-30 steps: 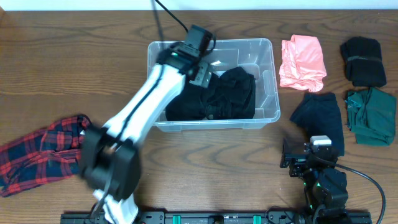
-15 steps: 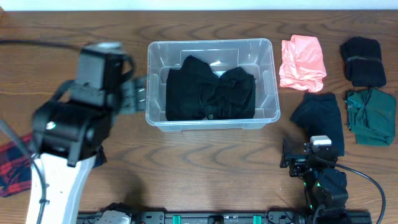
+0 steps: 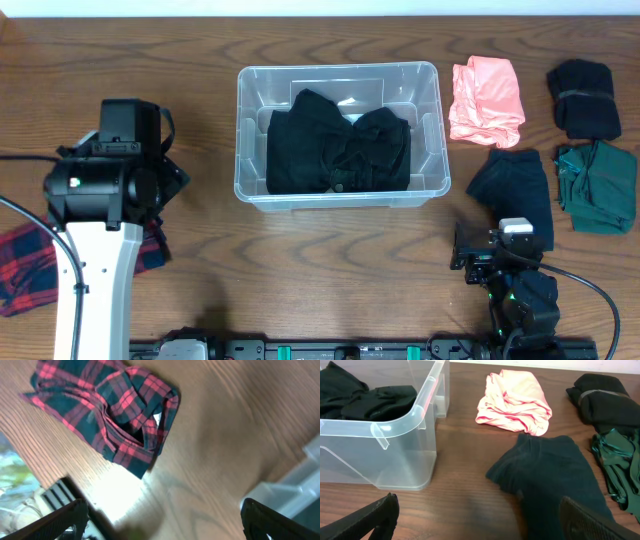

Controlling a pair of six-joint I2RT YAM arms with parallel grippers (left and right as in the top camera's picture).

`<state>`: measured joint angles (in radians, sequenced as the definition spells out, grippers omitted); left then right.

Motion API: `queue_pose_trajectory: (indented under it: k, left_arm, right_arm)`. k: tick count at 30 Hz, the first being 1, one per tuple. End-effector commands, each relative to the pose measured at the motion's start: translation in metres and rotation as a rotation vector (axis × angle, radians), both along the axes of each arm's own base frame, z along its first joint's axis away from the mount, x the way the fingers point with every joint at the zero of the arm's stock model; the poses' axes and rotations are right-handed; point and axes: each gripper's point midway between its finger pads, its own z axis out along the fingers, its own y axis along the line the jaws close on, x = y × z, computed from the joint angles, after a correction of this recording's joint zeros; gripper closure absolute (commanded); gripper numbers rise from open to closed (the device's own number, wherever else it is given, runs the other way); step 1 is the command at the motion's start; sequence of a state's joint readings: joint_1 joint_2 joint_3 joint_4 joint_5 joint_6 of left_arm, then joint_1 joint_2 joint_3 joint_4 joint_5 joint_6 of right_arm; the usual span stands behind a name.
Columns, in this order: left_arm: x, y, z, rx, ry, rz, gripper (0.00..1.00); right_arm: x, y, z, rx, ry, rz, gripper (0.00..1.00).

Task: Pack container
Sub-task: 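Move the left gripper back to the plaid shirt on the left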

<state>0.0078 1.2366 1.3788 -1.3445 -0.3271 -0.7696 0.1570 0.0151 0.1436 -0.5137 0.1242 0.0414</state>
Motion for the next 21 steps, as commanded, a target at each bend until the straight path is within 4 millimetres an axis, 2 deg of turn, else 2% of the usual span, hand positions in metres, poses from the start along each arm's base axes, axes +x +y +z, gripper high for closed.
queue_pose_trajectory:
  k: [1, 7, 10, 14, 17, 21]
  left_arm:
    - [-0.01, 0.007, -0.006, -0.028, -0.068, 0.113, 0.02]
    - [-0.032, 0.029, -0.015, -0.055, -0.131, 0.283, 0.02]
    - [-0.044, 0.04, -0.026, -0.083, -0.142, 0.379, 0.02]
    - [-0.05, 0.048, -0.046, -0.163, -0.157, 0.464, 0.02]
    - [-0.05, 0.055, -0.062, -0.193, -0.144, 0.452, 0.02]
    - [-0.052, 0.072, -0.074, -0.126, -0.067, 0.322, 0.02]
  right_arm:
    - [0.0, -0.002, -0.001, 0.001, 0.002, -0.011, 0.01]
    - [0.0, -0.002, -0.001, 0.002, 0.002, -0.012, 0.01]
    - [0.0, -0.002, -0.001, 0.002, 0.002, -0.012, 0.01]
    - [0.0, -0.002, -0.001, 0.002, 0.002, -0.012, 0.01]
    - [0.0, -0.002, -0.001, 0.002, 0.002, -0.012, 0.01]
    - [0.0, -0.002, -0.001, 0.002, 0.002, -0.012, 0.01]
